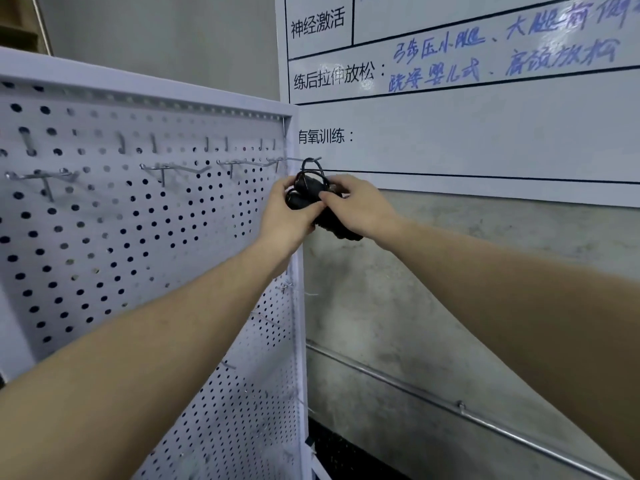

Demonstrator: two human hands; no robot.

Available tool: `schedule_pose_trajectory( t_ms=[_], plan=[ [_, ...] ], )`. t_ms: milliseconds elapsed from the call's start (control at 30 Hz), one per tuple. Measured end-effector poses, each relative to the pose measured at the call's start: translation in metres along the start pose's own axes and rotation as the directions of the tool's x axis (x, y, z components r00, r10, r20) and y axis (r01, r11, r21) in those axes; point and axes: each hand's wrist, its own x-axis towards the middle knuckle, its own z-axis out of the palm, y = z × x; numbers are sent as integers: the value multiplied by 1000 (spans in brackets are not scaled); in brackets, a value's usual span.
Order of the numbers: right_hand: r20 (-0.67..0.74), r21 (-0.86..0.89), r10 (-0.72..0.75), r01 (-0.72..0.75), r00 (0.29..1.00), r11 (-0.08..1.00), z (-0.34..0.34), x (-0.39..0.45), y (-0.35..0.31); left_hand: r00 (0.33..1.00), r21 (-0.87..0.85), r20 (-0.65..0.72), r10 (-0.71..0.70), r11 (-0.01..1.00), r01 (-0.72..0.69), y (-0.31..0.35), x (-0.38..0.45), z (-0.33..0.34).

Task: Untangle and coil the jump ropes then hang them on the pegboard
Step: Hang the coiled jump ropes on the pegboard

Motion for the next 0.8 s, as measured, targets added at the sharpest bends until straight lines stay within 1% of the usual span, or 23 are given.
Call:
schedule_pose_trajectory(
  t_ms=[133,200,267,333,400,467,533,600,700,800],
  plan=[
    [-3,37,23,-23,1000,999,-1,-30,7,997,3,-73,-28,1000,28,-8,-23,-2],
    [22,18,37,-38,999,999,-6,-53,14,993,31,-110,-40,999,43,-9,-41,1],
    [49,-26,75,-74,996,997,-11,-76,29,989,47,-119,-84,995,90,-11,-64,5],
    [53,-103,120,-114,991,988,-14,-98,49,989,49,-78,-125,990,129,-19,-89,10],
    [69,-136,184,-174,980,975,-17,-121,71,986,44,-34,-165,985,166,-31,-115,16],
    [107,-152,252,-235,962,960,-14,-149,95,964,7,80,-253,967,254,-44,-144,25],
    [147,-174,306,-280,941,944,-8,-179,123,898,51,244,-367,929,366,-62,-173,37],
    [200,-190,368,-333,908,924,4,-212,155,813,166,349,-466,884,436,-91,-199,47],
    [295,-237,470,-413,832,880,27,-261,208,677,312,419,-604,797,518,-148,-230,58],
    [353,-325,553,-455,755,829,48,-304,257,572,477,458,-681,731,487,-213,-251,65]
  ],
)
